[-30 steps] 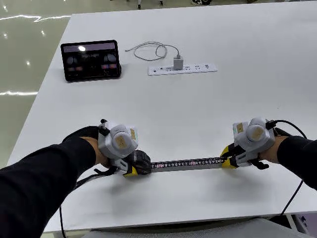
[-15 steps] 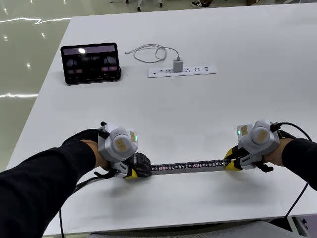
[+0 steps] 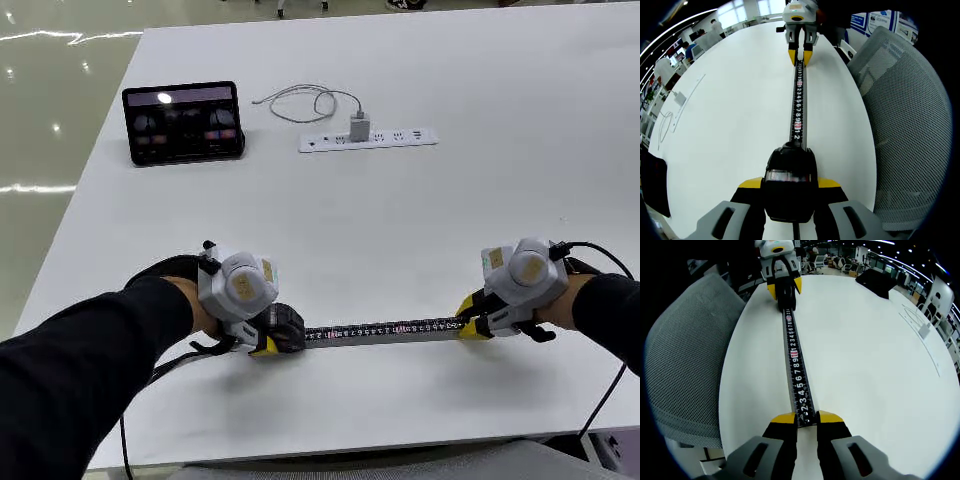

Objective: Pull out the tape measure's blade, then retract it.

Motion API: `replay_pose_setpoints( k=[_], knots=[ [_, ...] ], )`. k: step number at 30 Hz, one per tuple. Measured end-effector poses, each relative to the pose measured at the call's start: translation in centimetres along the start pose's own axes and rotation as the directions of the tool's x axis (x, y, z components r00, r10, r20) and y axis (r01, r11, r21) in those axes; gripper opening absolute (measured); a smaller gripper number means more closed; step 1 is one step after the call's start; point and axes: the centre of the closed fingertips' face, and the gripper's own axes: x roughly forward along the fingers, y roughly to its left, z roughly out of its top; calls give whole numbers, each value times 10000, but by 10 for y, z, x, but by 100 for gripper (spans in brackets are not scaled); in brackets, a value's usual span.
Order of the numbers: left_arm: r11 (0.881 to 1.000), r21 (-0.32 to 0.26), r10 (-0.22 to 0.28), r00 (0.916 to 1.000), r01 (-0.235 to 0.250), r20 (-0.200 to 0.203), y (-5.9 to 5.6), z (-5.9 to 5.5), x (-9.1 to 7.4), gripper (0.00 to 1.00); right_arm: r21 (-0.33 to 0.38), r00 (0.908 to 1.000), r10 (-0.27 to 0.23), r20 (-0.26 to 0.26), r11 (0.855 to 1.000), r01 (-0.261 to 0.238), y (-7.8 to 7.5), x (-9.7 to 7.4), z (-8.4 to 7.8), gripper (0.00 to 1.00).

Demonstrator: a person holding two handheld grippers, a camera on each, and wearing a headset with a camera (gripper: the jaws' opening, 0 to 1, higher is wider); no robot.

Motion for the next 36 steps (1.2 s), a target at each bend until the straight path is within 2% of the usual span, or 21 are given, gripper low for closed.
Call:
replay_pose_setpoints(
  k=[12,15,17,19,21,27,30,32,36],
  knots=[
    [10000,-17,27,10000,-27,62,0,1,1,33,245,10000,32,-14,9997,-32,0,0,0,10],
    [10000,31,14,10000,-14,44,0,0,1,33,67,9997,115,-211,9999,-114,1,1,1,11],
    [10000,44,17,10000,-17,64,0,0,1,33,-322,9991,219,-371,9992,-231,2,1,2,11],
    [10000,43,26,9999,-26,158,0,1,1,33,-143,9988,245,-423,9996,-251,2,1,3,11],
    [10000,26,4,9997,-5,253,1,1,1,33,-268,9983,281,-501,9992,-295,3,1,4,12],
    [9999,116,-8,9998,6,191,0,2,1,33,-645,9957,297,-878,9973,-355,2,1,4,12],
    [10000,83,-29,9998,27,192,0,2,1,34,-428,9939,280,-1069,9985,-327,1,2,4,13],
    [9998,25,-193,9994,192,278,0,4,-1,34,-799,9929,282,-1151,9961,-376,2,2,3,16],
    [9993,-29,-384,9987,385,324,0,4,-1,34,-709,9934,187,-1135,9971,-269,1,3,2,27]
  ],
)
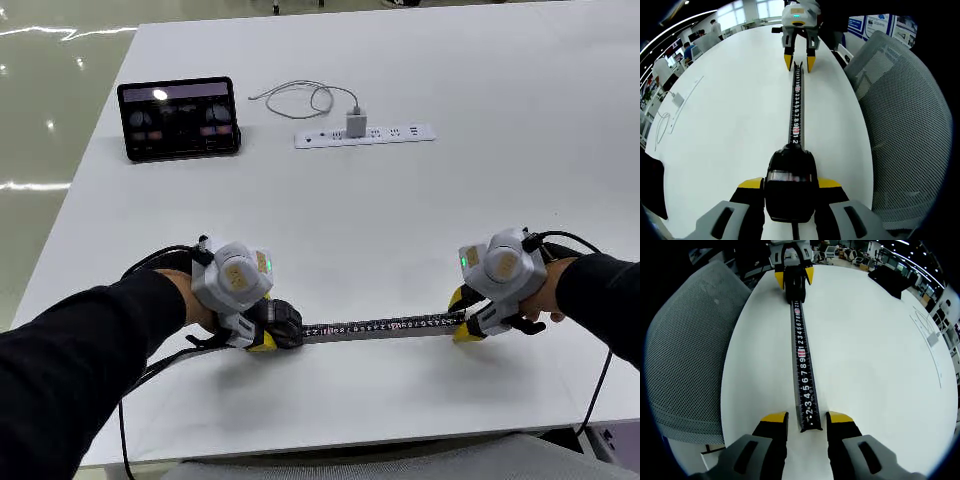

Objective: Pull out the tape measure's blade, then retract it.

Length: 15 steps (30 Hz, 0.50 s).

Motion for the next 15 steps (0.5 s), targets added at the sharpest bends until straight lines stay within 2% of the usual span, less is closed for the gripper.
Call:
replay_pose_setpoints(
  k=[4,6,8,11,13,14,15],
  knots=[
    [10000,69,-54,10000,54,9,-1,1,-2,34,190,9999,-10,113,9998,8,0,-3,1,31],
    [10000,77,-32,10000,32,-10,-1,0,-3,35,671,9993,-38,369,9977,13,-1,-4,3,36],
    [10000,25,42,9999,-41,-159,1,-3,-4,37,602,9994,-91,328,9982,71,2,-4,4,40],
    [9992,-175,366,9992,-368,-159,8,-5,-7,45,611,9994,-88,326,9981,68,4,-6,3,43],
    [9977,-467,490,9988,-489,4,11,-5,-11,50,684,9995,-26,321,9977,4,7,-8,2,47],
    [9961,-601,654,9979,-651,32,14,-6,-12,54,705,9994,4,335,9975,-28,9,-10,2,49],
    [9959,-647,639,9979,-632,99,14,-6,-14,63,754,9994,26,352,9971,-53,11,-11,2,51]
  ],
)
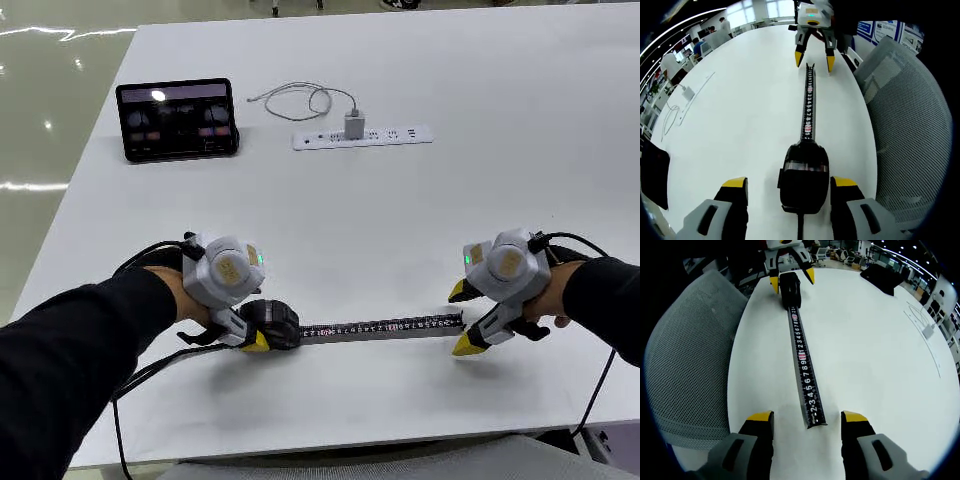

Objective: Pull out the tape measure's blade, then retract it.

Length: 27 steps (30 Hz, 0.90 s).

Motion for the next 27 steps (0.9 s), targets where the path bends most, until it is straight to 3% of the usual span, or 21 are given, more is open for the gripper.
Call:
replay_pose_setpoints(
  k=[3,8,12,14,19,21,23,25,27],
  knots=[
    [9997,-152,214,9997,-212,116,4,-2,-3,79,107,9999,-110,-29,9999,110,0,-1,-2,54],
    [9955,-887,381,9985,-345,397,7,-4,-8,85,366,9997,-241,45,9990,240,-1,-3,-5,63],
    [9822,-1823,518,9981,-451,322,7,-9,-11,94,484,9991,-415,116,9980,409,-3,-5,-4,69],
    [9799,-1889,772,9952,-645,607,11,-6,-13,99,543,9987,-477,186,9974,466,-3,-5,-4,70],
    [9685,-2337,1089,9904,-865,848,11,-7,-18,100,1110,9936,-876,714,9906,793,-8,-8,1,83],
    [9583,-2663,1343,9860,-1038,989,15,-8,-21,100,1388,9888,-1099,1009,9857,953,-11,-11,4,85],
    [9358,-3309,1722,9768,-1218,1274,16,-9,-25,100,1814,9749,-1644,1503,9739,1363,-17,-17,9,88],
    [9113,-3824,2278,9606,-1527,1594,21,-11,-31,100,2396,9564,-2095,2035,9578,1589,-20,-22,15,92],
    [8939,-4023,2926,9373,-1978,1893,29,-15,-38,100,2773,9379,-2532,2370,9429,1844,-22,-28,19,99]
  ],
)
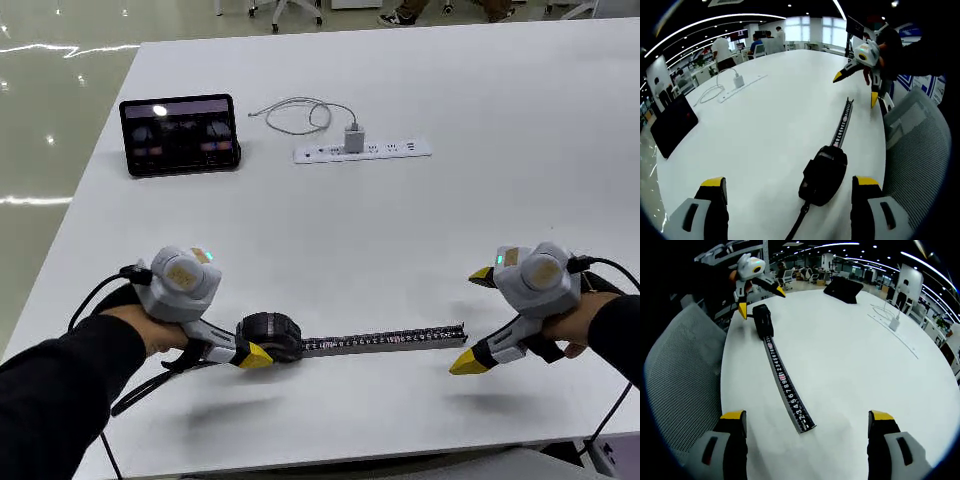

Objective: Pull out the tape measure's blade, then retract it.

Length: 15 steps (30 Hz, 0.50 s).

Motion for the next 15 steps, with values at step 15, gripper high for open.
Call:
replay_pose_setpoints(
  k=[15],
  knots=[
    [9807,-1612,1251,9885,-1103,849,15,-39,-56,100,1368,9766,-1729,1281,9784,1552,27,-59,-22,100]
  ],
)
